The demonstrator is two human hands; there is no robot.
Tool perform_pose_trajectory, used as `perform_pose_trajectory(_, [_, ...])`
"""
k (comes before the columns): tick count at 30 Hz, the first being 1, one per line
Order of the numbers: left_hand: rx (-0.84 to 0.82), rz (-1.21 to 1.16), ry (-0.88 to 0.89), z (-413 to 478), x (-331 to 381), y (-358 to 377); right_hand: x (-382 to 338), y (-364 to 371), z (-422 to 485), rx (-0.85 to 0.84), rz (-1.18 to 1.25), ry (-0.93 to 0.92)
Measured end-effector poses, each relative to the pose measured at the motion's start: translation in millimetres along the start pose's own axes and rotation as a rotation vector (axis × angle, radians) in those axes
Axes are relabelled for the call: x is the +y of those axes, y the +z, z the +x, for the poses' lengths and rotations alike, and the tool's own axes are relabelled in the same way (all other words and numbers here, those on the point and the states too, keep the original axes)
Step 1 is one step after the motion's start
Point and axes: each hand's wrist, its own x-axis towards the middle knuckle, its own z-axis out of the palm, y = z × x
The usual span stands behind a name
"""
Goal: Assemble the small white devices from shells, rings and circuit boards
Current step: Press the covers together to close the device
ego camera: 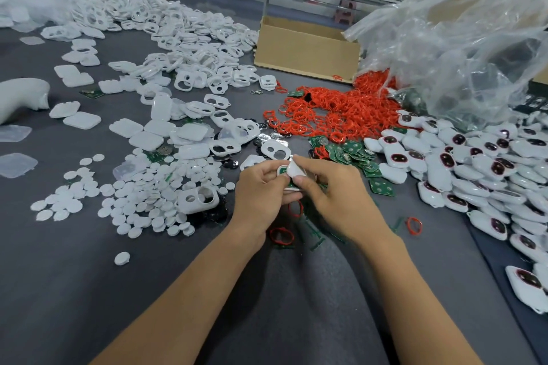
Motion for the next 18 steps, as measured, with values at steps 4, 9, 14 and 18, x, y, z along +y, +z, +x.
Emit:
perform_pose_trajectory(4, [-0.014,0.009,-0.007,0,-1,0,6,-6,0,-0.044,-0.015,0.031])
perform_pose_trajectory(9, [-0.035,-0.017,-0.046,1,1,-2,9,-13,0,0.125,0.062,0.114])
perform_pose_trajectory(14, [-0.044,-0.041,-0.076,3,2,-3,5,-14,0,0.125,0.007,0.099])
perform_pose_trajectory(18, [-0.061,-0.083,-0.08,3,3,-4,-1,-8,-1,0.056,-0.006,0.06])
